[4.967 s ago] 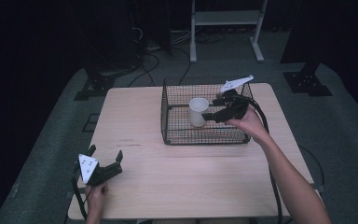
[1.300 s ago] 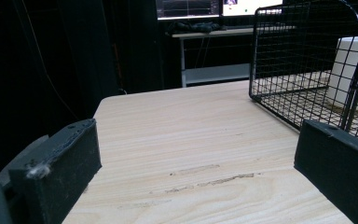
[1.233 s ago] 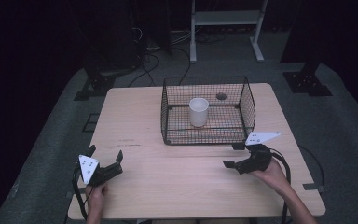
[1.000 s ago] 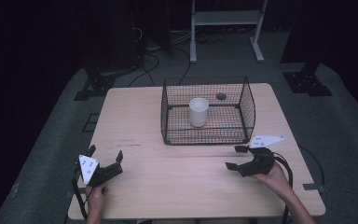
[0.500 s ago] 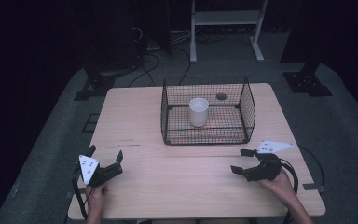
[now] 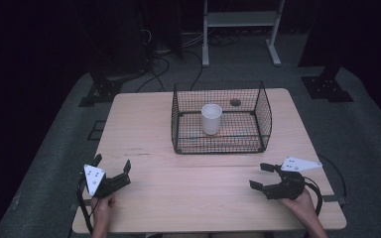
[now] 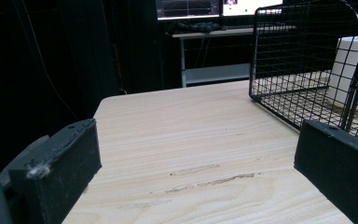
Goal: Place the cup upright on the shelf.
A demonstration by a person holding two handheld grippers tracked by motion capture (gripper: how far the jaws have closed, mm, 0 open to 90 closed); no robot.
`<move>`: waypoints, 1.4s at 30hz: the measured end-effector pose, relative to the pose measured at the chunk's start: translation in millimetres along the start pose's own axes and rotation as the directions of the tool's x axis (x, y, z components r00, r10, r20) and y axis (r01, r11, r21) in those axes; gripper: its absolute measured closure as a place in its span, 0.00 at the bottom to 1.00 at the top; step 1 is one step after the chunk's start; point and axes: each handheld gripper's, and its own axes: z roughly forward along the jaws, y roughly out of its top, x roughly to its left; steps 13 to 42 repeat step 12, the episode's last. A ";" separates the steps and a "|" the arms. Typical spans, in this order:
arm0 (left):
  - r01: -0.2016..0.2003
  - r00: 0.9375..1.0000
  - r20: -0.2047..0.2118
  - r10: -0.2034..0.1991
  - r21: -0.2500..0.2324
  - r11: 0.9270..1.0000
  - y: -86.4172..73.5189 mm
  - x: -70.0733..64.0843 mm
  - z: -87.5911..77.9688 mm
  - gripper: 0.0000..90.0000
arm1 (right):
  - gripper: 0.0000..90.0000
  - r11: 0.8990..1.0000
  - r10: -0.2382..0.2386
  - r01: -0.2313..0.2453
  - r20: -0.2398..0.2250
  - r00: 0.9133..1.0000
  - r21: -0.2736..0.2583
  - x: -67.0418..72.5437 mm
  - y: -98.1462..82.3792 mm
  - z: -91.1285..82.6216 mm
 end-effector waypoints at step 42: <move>-0.002 1.000 0.002 0.002 0.000 1.000 0.0 -0.1 0.7 0.00 | 0.17 0.999 0.015 -0.014 0.016 1.000 -0.035 10.1 -14.5 -6.2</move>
